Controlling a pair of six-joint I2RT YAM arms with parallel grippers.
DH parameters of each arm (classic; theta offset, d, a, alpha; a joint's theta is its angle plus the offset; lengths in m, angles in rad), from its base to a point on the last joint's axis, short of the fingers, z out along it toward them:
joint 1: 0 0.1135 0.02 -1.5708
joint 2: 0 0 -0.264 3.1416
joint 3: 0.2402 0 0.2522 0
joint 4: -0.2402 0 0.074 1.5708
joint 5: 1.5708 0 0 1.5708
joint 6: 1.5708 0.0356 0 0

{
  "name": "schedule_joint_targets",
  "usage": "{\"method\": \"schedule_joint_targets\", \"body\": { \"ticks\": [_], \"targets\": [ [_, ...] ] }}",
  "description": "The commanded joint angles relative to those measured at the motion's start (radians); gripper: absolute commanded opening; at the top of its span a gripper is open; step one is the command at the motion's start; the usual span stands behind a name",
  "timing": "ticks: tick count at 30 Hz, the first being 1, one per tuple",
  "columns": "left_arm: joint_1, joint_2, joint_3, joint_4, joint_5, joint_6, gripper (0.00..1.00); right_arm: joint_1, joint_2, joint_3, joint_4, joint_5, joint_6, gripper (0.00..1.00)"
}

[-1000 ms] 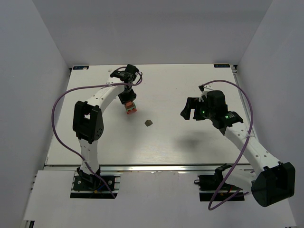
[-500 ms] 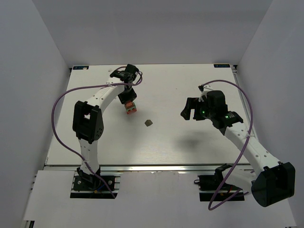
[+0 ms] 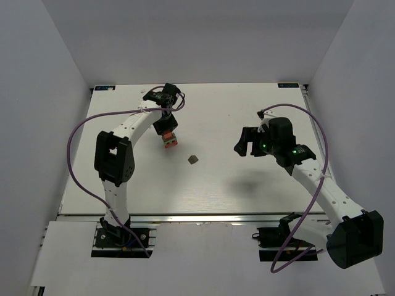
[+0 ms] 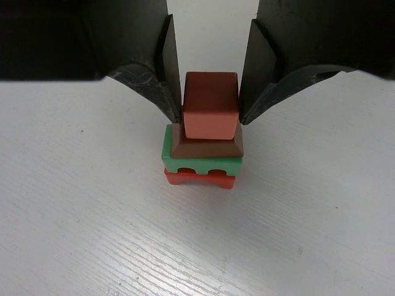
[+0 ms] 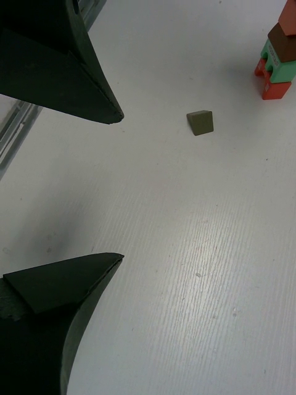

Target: Build the wood block tower

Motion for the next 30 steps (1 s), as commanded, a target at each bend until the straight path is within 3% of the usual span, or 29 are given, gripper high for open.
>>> {"method": "schedule_joint_targets", "body": {
  "ticks": [1, 16, 19, 23, 26, 30],
  "targets": [
    [-0.005, -0.082, 0.004, 0.011, -0.029, 0.006, 0.52, -0.005, -0.021, 0.0, 0.038, -0.016, -0.009, 0.89],
    [-0.005, -0.078, 0.005, 0.016, -0.022, 0.006, 0.54, -0.005, -0.023, -0.003, 0.037, -0.019, -0.009, 0.89],
    [-0.005, -0.09, 0.013, 0.01, -0.029, 0.009, 0.58, -0.005, -0.023, -0.003, 0.038, -0.022, -0.009, 0.89],
    [-0.005, -0.11, 0.009, 0.015, -0.019, 0.031, 0.72, -0.005, -0.024, 0.0, 0.038, -0.028, -0.009, 0.89],
    [-0.005, -0.125, 0.002, 0.027, 0.061, 0.063, 0.77, -0.003, -0.029, -0.003, 0.04, -0.034, -0.009, 0.89],
    [-0.01, -0.148, 0.005, -0.001, 0.046, 0.068, 0.81, -0.005, -0.032, -0.001, 0.043, -0.042, -0.013, 0.89]
  ]
}}
